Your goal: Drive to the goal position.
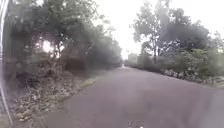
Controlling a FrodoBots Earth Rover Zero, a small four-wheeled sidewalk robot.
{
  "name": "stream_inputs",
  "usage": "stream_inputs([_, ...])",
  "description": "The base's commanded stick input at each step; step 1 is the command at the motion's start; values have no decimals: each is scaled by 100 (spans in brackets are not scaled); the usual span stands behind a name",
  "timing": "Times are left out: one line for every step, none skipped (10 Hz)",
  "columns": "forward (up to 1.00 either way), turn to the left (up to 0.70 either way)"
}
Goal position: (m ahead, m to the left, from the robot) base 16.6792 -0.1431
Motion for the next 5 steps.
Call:
stream_inputs([70, 1])
stream_inputs([70, 1])
stream_inputs([70, 1])
stream_inputs([70, 1])
stream_inputs([70, 1])
